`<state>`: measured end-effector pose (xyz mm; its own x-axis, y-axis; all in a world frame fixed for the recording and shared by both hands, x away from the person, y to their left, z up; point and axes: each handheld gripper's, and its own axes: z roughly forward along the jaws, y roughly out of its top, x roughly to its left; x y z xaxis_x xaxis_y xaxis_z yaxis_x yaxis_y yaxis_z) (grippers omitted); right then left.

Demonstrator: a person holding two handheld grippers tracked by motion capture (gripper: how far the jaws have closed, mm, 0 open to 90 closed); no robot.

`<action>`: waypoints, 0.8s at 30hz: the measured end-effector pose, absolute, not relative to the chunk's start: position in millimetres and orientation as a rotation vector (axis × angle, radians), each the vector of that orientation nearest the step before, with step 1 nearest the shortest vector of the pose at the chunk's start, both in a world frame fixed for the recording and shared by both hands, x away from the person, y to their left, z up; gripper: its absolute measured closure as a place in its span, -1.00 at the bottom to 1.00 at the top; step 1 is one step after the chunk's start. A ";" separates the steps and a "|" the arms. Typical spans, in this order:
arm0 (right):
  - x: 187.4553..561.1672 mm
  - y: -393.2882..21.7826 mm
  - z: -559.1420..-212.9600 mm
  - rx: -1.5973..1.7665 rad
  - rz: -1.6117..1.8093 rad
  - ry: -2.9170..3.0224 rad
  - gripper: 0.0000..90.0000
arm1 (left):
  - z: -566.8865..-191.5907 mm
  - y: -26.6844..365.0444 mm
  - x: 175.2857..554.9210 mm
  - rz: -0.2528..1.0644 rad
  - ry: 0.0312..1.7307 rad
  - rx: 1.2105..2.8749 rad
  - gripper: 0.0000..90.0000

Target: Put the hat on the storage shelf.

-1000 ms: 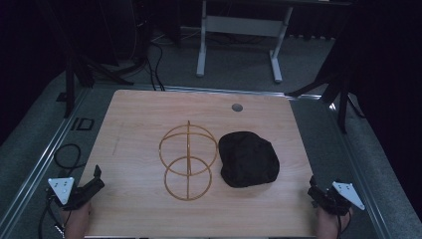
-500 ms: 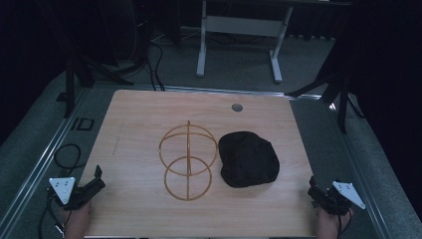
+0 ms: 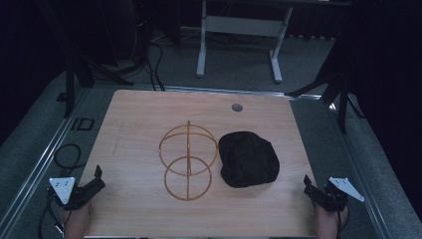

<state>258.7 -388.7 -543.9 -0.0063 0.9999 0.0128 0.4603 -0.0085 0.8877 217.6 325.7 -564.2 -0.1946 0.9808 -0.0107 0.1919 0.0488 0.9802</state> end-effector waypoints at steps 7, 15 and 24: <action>255.4 -372.0 -516.7 1.509 1.018 1.593 -0.70 | -564.3 325.8 217.3 1.228 1.510 1.232 -0.99; 252.3 -345.9 -489.6 1.447 1.103 1.666 -0.69 | -564.3 325.0 217.1 1.233 1.506 1.239 -0.99; 251.0 -315.3 -465.0 1.361 1.186 1.732 -0.71 | -564.3 325.0 216.6 1.236 1.507 1.235 -0.99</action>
